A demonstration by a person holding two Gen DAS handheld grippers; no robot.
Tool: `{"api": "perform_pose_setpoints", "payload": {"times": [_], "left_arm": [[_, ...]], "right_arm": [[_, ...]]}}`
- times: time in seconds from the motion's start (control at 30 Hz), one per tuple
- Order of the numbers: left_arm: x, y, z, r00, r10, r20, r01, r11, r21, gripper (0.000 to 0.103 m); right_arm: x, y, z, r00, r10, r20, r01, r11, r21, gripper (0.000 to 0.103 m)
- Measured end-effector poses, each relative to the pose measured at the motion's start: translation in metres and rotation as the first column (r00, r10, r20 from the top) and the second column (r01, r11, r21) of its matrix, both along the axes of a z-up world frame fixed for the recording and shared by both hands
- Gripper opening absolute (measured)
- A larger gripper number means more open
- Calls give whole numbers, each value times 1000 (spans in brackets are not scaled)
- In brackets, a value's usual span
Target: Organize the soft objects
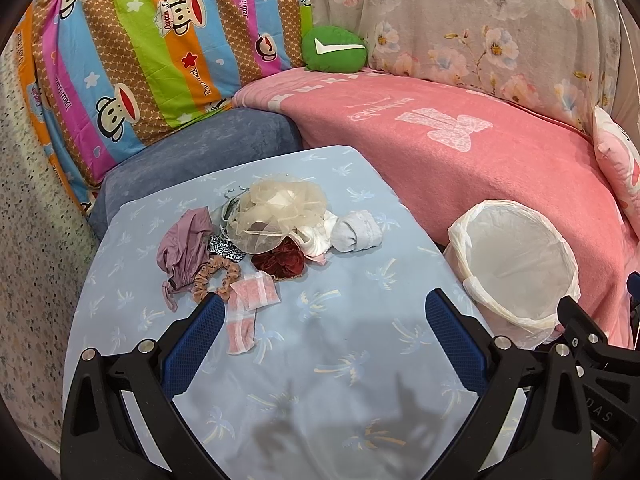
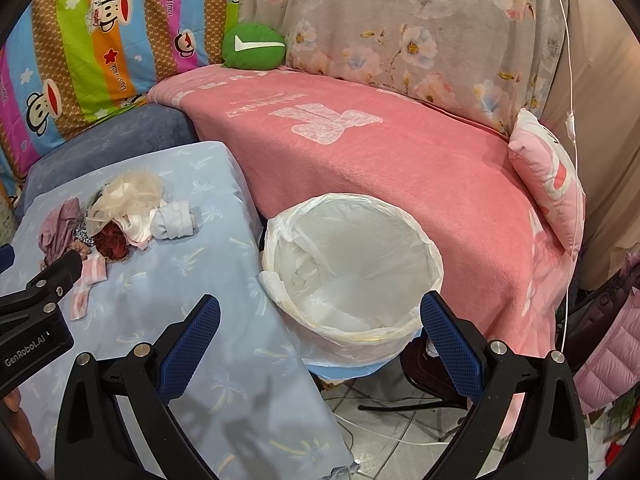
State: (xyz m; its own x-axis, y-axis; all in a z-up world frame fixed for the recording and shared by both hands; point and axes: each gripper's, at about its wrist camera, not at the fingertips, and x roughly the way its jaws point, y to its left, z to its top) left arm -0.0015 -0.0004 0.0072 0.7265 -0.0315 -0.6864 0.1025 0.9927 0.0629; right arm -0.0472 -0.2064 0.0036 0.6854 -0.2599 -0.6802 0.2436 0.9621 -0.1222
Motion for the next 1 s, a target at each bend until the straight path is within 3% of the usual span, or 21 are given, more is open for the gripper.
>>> {"api": "perform_pose_setpoints", "payload": {"times": [1.0], "left_arm": [[1,-2,1,1000,-1,1,1,1000,0,96]], "right_arm": [[1,0,5,1000,-4,9,4,1000,-6,97]]}}
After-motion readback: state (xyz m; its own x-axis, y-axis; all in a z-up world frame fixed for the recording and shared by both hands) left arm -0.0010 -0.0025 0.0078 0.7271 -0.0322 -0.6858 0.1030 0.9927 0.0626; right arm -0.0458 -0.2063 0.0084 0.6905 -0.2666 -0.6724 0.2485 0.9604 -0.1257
